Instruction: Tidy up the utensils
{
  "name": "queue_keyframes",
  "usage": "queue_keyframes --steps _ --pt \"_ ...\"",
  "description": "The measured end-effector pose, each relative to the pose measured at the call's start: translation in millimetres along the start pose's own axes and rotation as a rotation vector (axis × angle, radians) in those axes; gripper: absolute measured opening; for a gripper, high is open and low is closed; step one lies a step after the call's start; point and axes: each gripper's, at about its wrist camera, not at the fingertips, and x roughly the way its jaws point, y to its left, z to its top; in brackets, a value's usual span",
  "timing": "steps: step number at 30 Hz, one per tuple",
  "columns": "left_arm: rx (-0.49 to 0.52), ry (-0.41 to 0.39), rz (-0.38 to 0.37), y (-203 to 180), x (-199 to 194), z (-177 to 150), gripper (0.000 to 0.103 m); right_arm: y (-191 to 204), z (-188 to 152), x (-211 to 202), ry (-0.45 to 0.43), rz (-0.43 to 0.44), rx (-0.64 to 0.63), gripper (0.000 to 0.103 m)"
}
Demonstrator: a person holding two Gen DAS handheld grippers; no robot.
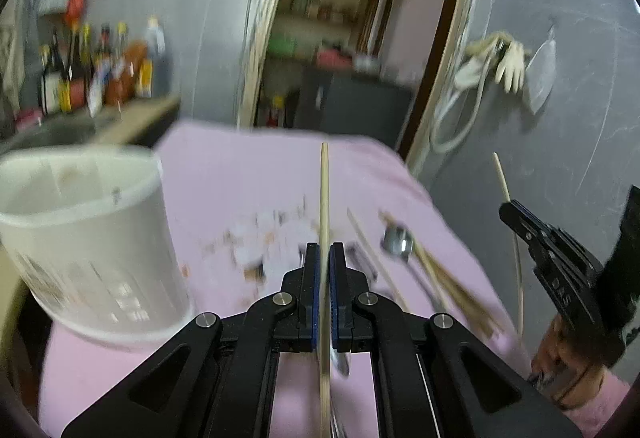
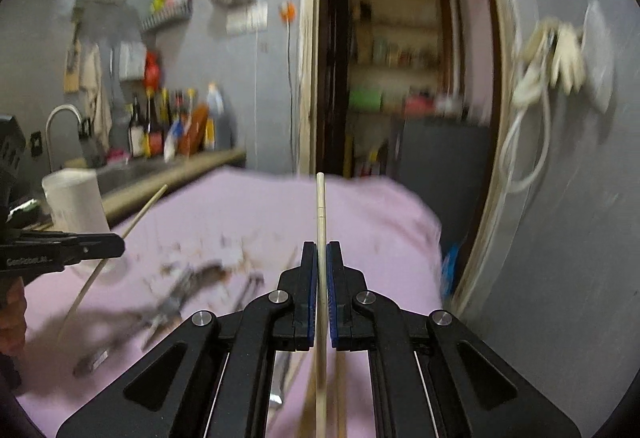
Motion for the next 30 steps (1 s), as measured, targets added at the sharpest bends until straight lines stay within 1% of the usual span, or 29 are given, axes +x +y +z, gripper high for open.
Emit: queue_keyframes --steps 2,5,6,7,11,15,18,21,22,25,26,28,30 --pt "0.019 -0.080 0.004 -4.3 -10.8 5.8 0.002 8.2 7.5 -9.0 -0.080 -0.005 0.005 0.003" --pt "0.031 -0.178 0.000 -6.8 -26.5 14.3 0.002 20.7 19.9 -19.0 -0.185 -0.006 0.000 0.003" --pt "0.035 -0.198 0.001 -4.1 -33.0 19.6 0.002 26.4 25.7 -22.6 -0.226 -0.005 -0.002 0.003" --pt "0.045 -0.242 0.009 -4.5 -39.5 23.4 0.002 30.8 30.0 -26.5 -0.253 -0.005 -0.004 0.003" --pt "0.060 -0.352 0.015 2.6 -61.8 36.0 0.002 48.1 48.3 -36.4 -0.362 -0.002 -0.009 0.003" --pt "0.054 -0.441 0.045 22.7 -82.2 50.6 0.002 69.5 63.6 -42.0 -0.441 -0.001 -0.023 0.003" --pt "0.051 -0.494 0.076 38.6 -95.2 59.5 0.002 84.3 72.0 -40.6 -0.478 0.010 -0.016 0.003" --pt "0.029 -0.544 0.096 62.3 -110.2 69.0 0.002 100.7 81.4 -35.7 -0.510 0.044 0.002 0.003" --pt "0.021 -0.554 0.099 66.2 -115.6 70.5 0.002 106.4 85.5 -32.3 -0.515 0.067 0.020 0.003" --pt "-0.036 -0.593 0.103 99.9 -126.5 78.5 0.002 123.4 99.4 -19.3 -0.510 0.144 0.081 0.003" --pt "-0.070 -0.604 0.108 116.9 -130.9 83.1 0.002 128.1 102.6 -15.7 -0.506 0.160 0.091 0.003" --pt "-0.113 -0.617 0.120 138.5 -135.1 88.4 0.002 140.2 111.3 -4.7 -0.492 0.207 0.127 0.003" --pt "-0.161 -0.633 0.140 163.1 -139.8 92.7 0.002 150.4 117.5 4.7 -0.483 0.233 0.146 0.003"
